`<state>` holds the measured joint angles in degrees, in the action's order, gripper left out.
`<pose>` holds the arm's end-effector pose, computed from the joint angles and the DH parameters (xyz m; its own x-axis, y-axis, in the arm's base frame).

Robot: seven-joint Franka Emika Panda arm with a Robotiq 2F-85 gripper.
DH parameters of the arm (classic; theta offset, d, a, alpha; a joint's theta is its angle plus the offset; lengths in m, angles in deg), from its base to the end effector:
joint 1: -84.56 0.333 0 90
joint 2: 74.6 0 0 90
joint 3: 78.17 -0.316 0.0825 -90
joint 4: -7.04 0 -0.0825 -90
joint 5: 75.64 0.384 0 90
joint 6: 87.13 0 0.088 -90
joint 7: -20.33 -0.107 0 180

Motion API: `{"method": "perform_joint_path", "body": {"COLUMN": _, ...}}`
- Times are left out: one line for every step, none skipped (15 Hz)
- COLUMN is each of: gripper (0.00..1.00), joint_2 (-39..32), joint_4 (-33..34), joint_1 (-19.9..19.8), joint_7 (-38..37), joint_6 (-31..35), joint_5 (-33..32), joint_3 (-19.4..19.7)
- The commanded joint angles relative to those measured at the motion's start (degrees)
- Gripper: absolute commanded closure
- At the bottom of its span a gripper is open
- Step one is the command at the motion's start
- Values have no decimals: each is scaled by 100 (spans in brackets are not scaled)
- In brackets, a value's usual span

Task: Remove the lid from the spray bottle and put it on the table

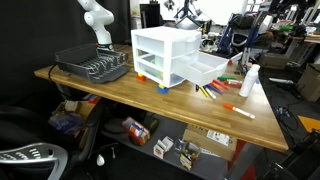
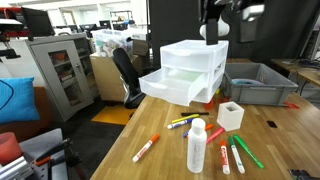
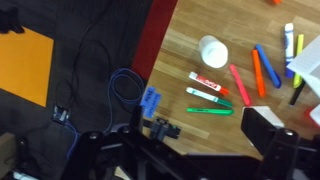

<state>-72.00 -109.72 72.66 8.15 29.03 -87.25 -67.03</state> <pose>0.4961 -0.2247 0.4672 0.8646 -0.4985 0.0629 -0.5016 -0.8492 0.1654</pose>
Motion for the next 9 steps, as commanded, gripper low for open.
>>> {"method": "perform_joint_path", "body": {"gripper": 0, "joint_2": -247, "joint_4": 288, "joint_1": -201, "joint_7": -604, "joint_6": -470, "joint_5": 108, "joint_3": 220}}
{"method": "perform_joint_path", "body": {"gripper": 0, "joint_2": -39, "joint_4": 87, "joint_1": -172, "joint_7": -226, "joint_6": -213, "joint_5": 21, "joint_3": 226}}
{"method": "perform_joint_path", "body": {"gripper": 0, "joint_2": -75, "joint_4": 92, "joint_1": -206, "joint_7": -344, "joint_6": -246, "joint_5": 25, "joint_3": 272}}
{"method": "perform_joint_path", "body": {"gripper": 0, "joint_2": -113, "joint_4": 101, "joint_1": -205, "joint_7": -436, "joint_6": -250, "joint_5": 28, "joint_3": 275}}
{"method": "perform_joint_path", "body": {"gripper": 0, "joint_2": -151, "joint_4": 122, "joint_1": -190, "joint_7": -510, "joint_6": -253, "joint_5": 29, "joint_3": 260}}
{"method": "perform_joint_path", "body": {"gripper": 0, "joint_2": -171, "joint_4": 138, "joint_1": -174, "joint_7": -558, "joint_6": -259, "joint_5": 29, "joint_3": 241}}
{"method": "perform_joint_path", "body": {"gripper": 0, "joint_2": -173, "joint_4": 146, "joint_1": -167, "joint_7": -584, "joint_6": -266, "joint_5": 29, "joint_3": 237}}
{"method": "perform_joint_path", "body": {"gripper": 0, "joint_2": -172, "joint_4": 153, "joint_1": -169, "joint_7": -584, "joint_6": -273, "joint_5": 29, "joint_3": 240}}
{"method": "perform_joint_path", "body": {"gripper": 0, "joint_2": -172, "joint_4": 159, "joint_1": -171, "joint_7": -584, "joint_6": -282, "joint_5": 29, "joint_3": 242}}
